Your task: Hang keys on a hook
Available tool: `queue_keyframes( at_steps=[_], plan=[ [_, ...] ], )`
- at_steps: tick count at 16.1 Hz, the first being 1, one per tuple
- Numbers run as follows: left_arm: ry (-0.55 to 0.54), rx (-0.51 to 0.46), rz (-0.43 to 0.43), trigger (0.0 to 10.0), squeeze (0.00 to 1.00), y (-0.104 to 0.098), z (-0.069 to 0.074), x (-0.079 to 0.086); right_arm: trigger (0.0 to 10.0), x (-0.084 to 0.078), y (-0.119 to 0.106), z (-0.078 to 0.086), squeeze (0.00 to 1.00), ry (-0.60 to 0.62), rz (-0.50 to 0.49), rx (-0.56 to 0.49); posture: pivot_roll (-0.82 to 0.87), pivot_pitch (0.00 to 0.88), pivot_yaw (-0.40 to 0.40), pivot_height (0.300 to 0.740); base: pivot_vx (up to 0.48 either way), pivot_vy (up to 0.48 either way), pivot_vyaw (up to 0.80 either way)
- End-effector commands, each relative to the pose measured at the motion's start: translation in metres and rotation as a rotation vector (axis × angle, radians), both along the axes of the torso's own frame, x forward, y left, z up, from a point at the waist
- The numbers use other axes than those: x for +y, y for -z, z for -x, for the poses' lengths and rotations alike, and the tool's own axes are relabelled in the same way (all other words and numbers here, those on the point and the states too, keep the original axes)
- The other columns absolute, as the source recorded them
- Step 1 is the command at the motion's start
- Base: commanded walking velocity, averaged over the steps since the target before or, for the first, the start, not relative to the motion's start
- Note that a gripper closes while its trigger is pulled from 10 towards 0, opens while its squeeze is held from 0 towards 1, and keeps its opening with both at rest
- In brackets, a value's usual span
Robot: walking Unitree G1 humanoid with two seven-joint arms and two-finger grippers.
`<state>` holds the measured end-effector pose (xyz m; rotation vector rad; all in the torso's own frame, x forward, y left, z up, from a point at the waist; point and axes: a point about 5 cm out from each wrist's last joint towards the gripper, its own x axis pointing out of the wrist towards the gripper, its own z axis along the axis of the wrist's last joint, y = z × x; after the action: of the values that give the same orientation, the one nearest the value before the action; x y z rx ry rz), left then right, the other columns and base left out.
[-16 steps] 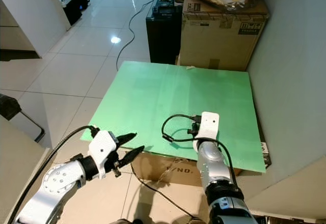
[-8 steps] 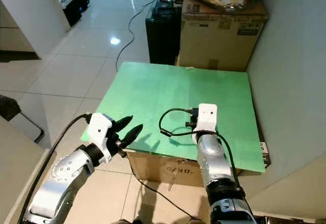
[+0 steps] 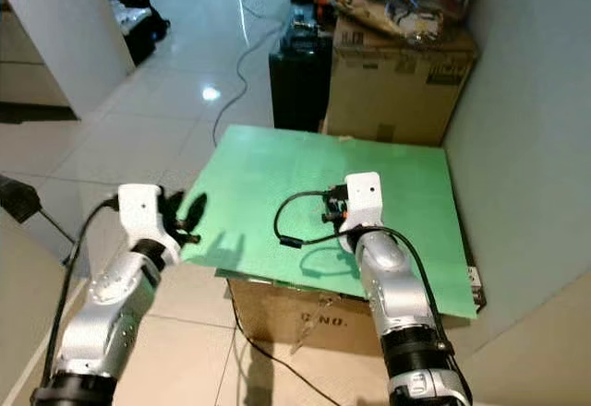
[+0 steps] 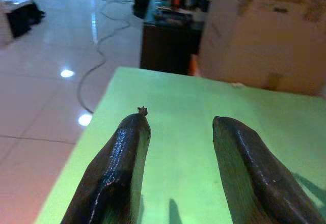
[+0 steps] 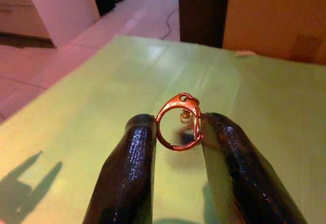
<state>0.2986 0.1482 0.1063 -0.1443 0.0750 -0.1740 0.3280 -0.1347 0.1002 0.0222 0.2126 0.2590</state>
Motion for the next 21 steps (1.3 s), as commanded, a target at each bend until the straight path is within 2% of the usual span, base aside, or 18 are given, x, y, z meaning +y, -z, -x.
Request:
queue_keyframes(
  at_steps=[1,3,6,9,13,15,19,21],
  plan=[
    [-0.021,-0.01,-0.015,10.0,0.0,-0.003,-0.004,0.001,0.0,0.011,-0.007,0.001,0.0,-0.043,-0.014,-0.038,-0.11,0.0,0.1,0.74,0.0,0.0,0.0],
    [-0.023,-0.018,-0.032,10.0,0.0,-0.005,-0.004,0.001,0.0,0.018,-0.008,0.003,0.0,-0.064,-0.041,-0.057,-0.11,0.0,0.099,0.74,0.0,0.0,0.0],
    [-0.052,-0.048,-0.067,10.0,0.0,-0.008,-0.001,0.006,0.0,0.023,-0.003,0.004,0.0,-0.076,-0.057,-0.064,-0.07,0.0,0.074,0.74,0.0,0.154,0.64],
    [-0.143,-0.08,-0.121,10.0,0.0,-0.011,0.016,0.024,0.0,0.025,0.004,0.002,0.0,-0.111,-0.055,-0.036,-0.03,0.0,0.037,0.74,0.0,0.455,0.52],
    [-0.299,-0.064,-0.166,10.0,0.0,-0.007,0.039,0.041,0.0,0.048,0.008,0.0,0.0,-0.226,-0.099,0.002,0.07,0.0,-0.03,0.74,-0.152,0.403,0.49],
    [-0.332,-0.06,-0.183,10.0,0.0,-0.006,0.046,0.045,0.0,0.059,0.009,-0.001,0.0,-0.274,-0.11,0.015,0.11,0.0,-0.062,0.74,-0.334,0.349,0.49],
    [-0.398,-0.052,-0.198,10.0,0.0,-0.007,0.043,0.047,0.0,0.076,0.008,-0.006,0.0,-0.375,-0.114,0.031,0.15,0.0,-0.106,0.74,-0.436,0.0,0.48],
    [-0.393,-0.048,-0.223,10.0,0.0,-0.007,0.046,0.046,0.0,0.08,0.008,-0.006,0.0,-0.396,-0.121,0.035,0.16,0.0,-0.119,0.74,-0.456,0.0,0.47]
  ],
)
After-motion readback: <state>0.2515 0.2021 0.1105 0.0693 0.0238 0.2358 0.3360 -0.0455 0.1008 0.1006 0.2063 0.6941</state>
